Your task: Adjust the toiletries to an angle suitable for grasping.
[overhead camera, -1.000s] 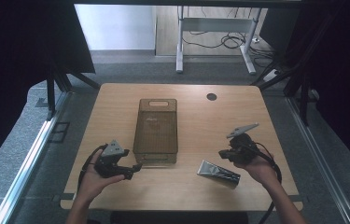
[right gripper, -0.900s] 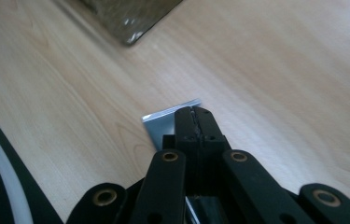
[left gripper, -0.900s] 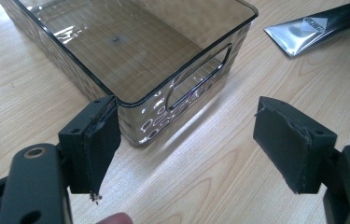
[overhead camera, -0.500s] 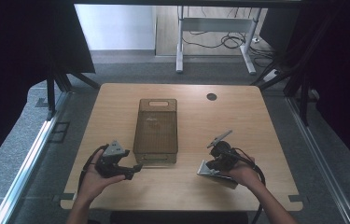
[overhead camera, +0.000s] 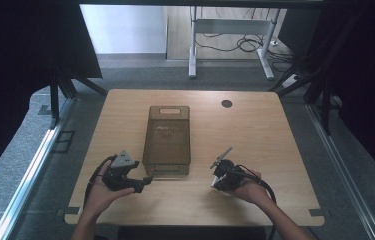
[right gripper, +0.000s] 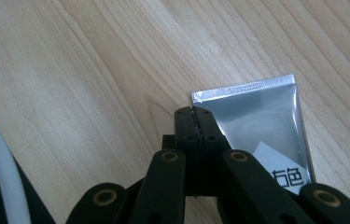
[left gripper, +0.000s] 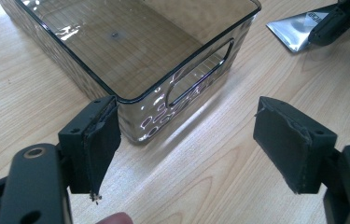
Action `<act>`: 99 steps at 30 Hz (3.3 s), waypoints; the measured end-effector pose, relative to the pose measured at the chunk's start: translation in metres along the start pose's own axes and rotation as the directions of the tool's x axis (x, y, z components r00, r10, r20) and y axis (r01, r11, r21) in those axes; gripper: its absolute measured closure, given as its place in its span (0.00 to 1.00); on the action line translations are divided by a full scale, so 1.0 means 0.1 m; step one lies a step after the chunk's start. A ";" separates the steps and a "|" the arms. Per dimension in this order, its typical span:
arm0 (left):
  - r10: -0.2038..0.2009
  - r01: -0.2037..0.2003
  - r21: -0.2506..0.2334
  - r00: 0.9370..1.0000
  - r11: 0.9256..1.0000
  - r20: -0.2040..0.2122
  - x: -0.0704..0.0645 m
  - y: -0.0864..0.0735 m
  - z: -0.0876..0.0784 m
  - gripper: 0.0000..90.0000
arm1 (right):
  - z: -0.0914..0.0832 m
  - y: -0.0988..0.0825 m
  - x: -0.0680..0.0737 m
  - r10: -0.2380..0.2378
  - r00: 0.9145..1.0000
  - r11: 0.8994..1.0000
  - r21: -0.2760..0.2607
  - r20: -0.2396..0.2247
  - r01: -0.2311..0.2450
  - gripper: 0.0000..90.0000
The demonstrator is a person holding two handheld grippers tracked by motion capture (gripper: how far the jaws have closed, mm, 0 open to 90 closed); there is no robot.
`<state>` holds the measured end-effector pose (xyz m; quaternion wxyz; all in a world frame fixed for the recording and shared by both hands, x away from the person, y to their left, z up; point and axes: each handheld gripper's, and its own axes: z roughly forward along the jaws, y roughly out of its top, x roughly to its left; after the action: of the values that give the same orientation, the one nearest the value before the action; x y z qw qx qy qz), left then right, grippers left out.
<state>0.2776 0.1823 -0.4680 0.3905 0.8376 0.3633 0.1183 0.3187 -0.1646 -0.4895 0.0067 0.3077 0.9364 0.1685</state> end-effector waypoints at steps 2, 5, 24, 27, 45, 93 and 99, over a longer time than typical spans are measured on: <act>0.000 0.000 0.002 1.000 1.000 0.000 0.00 0.00 0.01 0.26 | 0.02 0.01 -0.01 -0.003 1.000 1.000 0.004 0.008 0.003 1.00; 0.001 -0.001 0.003 1.000 1.000 0.000 0.00 0.00 0.01 0.26 | 0.05 0.01 -0.05 0.006 1.000 1.000 0.009 0.013 -0.006 1.00; -0.007 0.007 0.009 1.000 1.000 -0.003 0.01 -0.01 0.02 0.25 | -0.01 -0.01 -0.30 0.071 0.996 0.997 -0.033 0.052 -0.069 1.00; -0.001 0.001 0.010 1.000 1.000 -0.003 0.00 -0.01 0.02 0.25 | -0.03 -0.02 -0.36 0.086 0.995 0.996 -0.040 0.056 -0.084 1.00; 0.000 0.000 0.013 1.000 1.000 -0.009 -0.01 -0.01 0.02 0.25 | -0.09 -0.20 -0.62 0.186 0.979 0.981 -0.072 0.081 -0.181 1.00; -0.007 0.008 0.011 1.000 1.000 -0.017 0.01 -0.01 0.00 0.25 | -0.34 -0.62 -0.19 0.131 0.991 0.976 -0.170 -0.038 -0.135 1.00; -0.004 0.004 0.017 1.000 1.000 -0.016 0.00 -0.01 0.02 0.25 | -0.19 -0.52 -0.06 0.087 0.995 0.988 -0.119 -0.058 -0.093 1.00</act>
<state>0.2779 0.1820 -0.4701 0.3807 0.8391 0.3690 0.1213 0.2910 -0.2133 -0.4889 -0.0068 0.3441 0.9094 0.2335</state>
